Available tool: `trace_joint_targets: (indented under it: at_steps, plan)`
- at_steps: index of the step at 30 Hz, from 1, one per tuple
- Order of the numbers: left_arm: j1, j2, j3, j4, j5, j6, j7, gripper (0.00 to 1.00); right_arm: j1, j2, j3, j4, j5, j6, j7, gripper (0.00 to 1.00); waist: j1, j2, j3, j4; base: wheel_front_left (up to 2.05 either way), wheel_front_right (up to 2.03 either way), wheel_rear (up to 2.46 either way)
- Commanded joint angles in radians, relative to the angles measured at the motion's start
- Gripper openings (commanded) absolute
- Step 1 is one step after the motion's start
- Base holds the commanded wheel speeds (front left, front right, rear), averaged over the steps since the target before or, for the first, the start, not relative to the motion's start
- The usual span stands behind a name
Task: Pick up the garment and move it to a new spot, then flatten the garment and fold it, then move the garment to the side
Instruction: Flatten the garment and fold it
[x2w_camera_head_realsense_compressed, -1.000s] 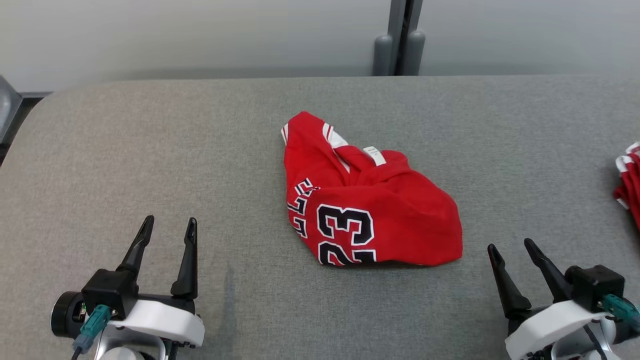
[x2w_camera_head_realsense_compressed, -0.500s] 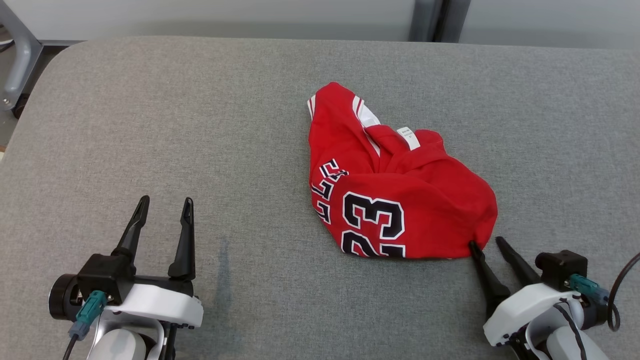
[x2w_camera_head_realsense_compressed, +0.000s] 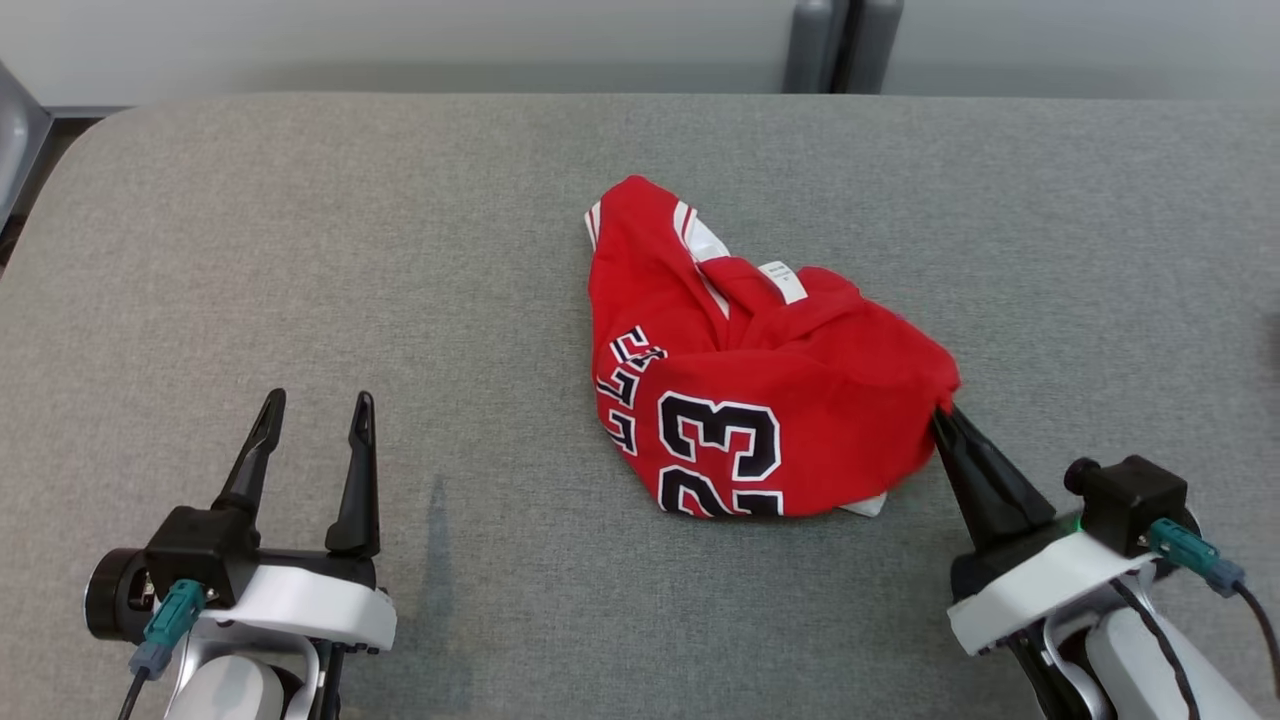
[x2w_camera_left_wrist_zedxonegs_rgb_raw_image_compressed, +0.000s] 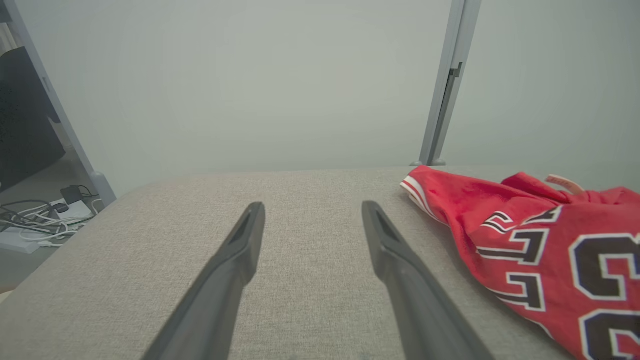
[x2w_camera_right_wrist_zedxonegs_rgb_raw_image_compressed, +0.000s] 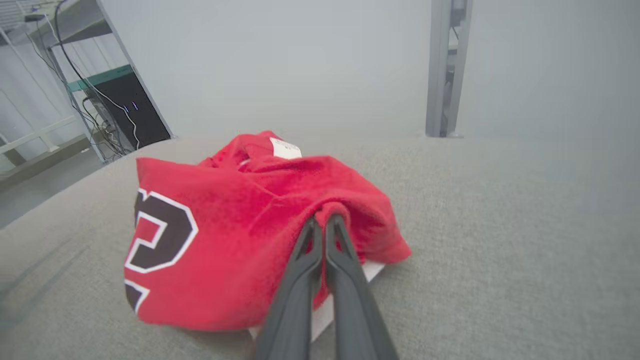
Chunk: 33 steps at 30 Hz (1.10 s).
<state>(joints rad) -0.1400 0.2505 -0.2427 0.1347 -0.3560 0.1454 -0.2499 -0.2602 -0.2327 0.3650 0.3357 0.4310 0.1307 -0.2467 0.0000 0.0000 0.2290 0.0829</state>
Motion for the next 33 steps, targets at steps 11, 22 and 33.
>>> trace_joint_targets:
  at_steps: [11,22,33]
  plan:
    - [0.014,0.013,0.001,-0.012,-0.010,0.011,-0.003,1.00,-0.014,0.006,-0.088,-0.418,-0.107,0.000,0.069,0.00,0.0000,0.0000,-0.024,-0.054,0.00,0.00,0.00]
    - [0.000,0.022,-0.007,-0.022,-0.013,0.012,0.003,1.00,0.127,0.054,-0.417,-0.518,-0.158,0.000,0.117,0.00,0.0000,0.0000,-0.001,-0.095,0.00,0.00,0.00]
    - [-0.032,0.036,-0.019,-0.031,-0.007,0.006,0.016,1.00,0.226,0.103,-0.558,-0.188,-0.070,0.000,0.041,0.00,0.0000,0.0000,0.034,-0.115,0.00,0.00,0.00]
